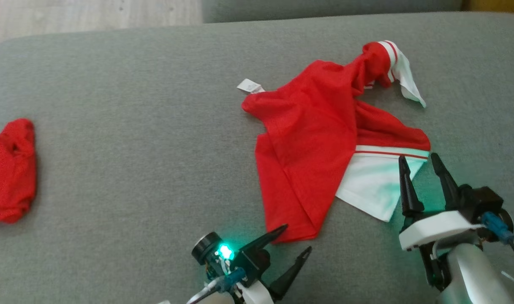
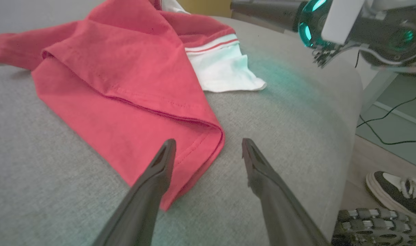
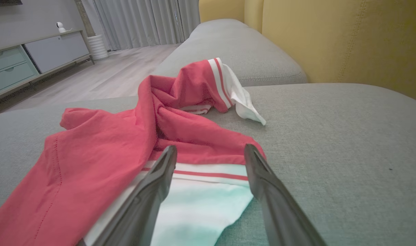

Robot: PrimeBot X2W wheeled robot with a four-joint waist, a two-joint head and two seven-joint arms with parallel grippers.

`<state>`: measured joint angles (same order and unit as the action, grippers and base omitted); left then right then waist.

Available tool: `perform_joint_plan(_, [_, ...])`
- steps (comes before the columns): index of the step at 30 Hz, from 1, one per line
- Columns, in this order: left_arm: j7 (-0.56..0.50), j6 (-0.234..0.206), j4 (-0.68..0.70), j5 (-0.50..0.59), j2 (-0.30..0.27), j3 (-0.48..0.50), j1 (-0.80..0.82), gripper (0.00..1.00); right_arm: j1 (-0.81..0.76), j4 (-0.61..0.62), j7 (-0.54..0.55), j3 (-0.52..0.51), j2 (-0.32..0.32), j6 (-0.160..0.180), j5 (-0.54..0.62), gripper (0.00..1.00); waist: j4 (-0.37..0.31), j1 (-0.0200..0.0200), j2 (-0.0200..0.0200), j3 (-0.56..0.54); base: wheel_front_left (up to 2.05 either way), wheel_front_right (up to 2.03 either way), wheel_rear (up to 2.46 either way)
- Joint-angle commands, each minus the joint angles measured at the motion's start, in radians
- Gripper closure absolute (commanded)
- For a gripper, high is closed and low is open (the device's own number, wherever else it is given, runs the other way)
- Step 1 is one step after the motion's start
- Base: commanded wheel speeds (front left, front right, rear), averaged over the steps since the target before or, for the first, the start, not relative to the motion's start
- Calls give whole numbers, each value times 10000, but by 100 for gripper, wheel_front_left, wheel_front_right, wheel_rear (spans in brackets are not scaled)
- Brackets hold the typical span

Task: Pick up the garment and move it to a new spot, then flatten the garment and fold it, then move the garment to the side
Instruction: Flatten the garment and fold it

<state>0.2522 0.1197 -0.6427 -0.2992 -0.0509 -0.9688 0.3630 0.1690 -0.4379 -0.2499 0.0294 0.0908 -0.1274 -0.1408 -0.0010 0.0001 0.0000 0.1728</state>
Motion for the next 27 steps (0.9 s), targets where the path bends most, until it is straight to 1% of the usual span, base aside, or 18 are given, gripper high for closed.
perform_joint_plan(1, [95,-142,127,10,7,156,327,0,388,242,-118,254,75,-33,-3,0,-125,-1,0,98,0,0,0])
perform_joint_plan(6, [95,-581,-594,-23,7,-208,645,0,513,152,-118,188,96,-33,-47,0,-325,-1,0,282,0,0,0])
perform_joint_plan(9, [95,-895,-1241,215,7,-660,845,0,546,100,-118,136,95,-33,-72,0,-396,-1,0,325,0,0,0])
perform_joint_plan(10, [95,-997,-1415,194,7,-730,877,3,555,87,-118,118,86,-33,-81,0,-408,-1,0,336,0,0,0])
perform_joint_plan(11, [95,-1097,-1598,137,7,-771,898,29,563,77,-118,106,79,-33,-80,0,-412,-1,0,337,0,0,0])
perform_joint_plan(12, [95,-1192,-1757,80,7,-806,927,58,563,69,-118,85,74,-33,-77,0,-404,-1,0,331,0,0,0])
perform_joint_plan(14, [95,-1358,-1903,-48,7,-842,990,100,535,53,-118,-9,59,-33,-103,0,-340,-1,0,303,0,0,0])
perform_joint_plan(16, [95,-1490,-1674,-162,7,-778,1065,100,511,27,-118,-107,42,-33,-151,0,-215,-1,0,268,0,0,0])
perform_joint_plan(18, [95,-1613,-1163,-234,7,-592,1078,100,472,-4,-118,-182,20,-33,-183,0,-32,-1,0,185,0,0,0])
perform_joint_plan(21, [95,-1740,184,-440,7,179,883,100,388,-54,-118,-213,-17,-33,-235,0,331,-1,0,13,0,0,0])
perform_joint_plan(24, [95,-1632,1767,-678,7,1198,393,100,244,-129,-118,-276,-55,-33,-310,0,857,-1,0,-240,0,0,0])
perform_joint_plan(27, [95,-1441,2761,-979,7,2202,-223,100,122,-269,-118,-245,-117,-33,-403,0,1365,-1,0,-503,0,0,0])
